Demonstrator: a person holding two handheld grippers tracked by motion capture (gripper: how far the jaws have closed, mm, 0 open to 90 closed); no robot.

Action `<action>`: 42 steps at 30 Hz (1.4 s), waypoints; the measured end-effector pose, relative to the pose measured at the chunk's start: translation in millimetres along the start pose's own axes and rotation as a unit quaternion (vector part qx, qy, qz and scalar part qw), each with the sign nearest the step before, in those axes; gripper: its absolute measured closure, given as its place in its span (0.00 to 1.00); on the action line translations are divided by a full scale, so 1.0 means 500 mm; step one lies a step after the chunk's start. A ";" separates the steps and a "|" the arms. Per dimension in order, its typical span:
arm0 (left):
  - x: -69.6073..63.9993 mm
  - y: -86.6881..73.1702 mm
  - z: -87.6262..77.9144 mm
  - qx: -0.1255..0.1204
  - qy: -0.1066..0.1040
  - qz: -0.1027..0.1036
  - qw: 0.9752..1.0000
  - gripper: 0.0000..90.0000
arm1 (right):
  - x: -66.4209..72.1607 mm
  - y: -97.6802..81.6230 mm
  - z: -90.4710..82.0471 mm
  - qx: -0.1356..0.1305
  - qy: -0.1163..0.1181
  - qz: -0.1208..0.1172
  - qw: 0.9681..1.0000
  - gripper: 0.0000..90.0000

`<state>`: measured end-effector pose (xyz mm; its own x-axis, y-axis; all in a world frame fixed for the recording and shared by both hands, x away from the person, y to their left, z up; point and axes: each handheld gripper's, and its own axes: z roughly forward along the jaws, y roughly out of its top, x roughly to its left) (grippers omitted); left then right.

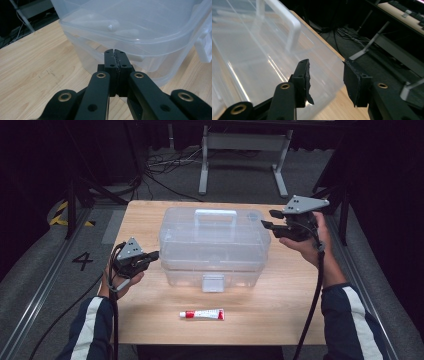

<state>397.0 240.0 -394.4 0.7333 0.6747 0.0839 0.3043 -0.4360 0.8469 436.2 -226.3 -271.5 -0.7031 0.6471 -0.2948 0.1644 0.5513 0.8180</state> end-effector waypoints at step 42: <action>0.011 0.042 -0.007 -0.022 0.021 0.008 0.999 0.94 | 0.057 -0.209 0.032 -0.059 0.000 -0.009 0.998 0.59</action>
<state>405.3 236.4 -374.4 0.7112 0.6929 0.1189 0.2646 -0.4205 0.8678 410.1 -256.8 -373.4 -0.7052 0.6380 -0.3094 0.0700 0.4969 0.8650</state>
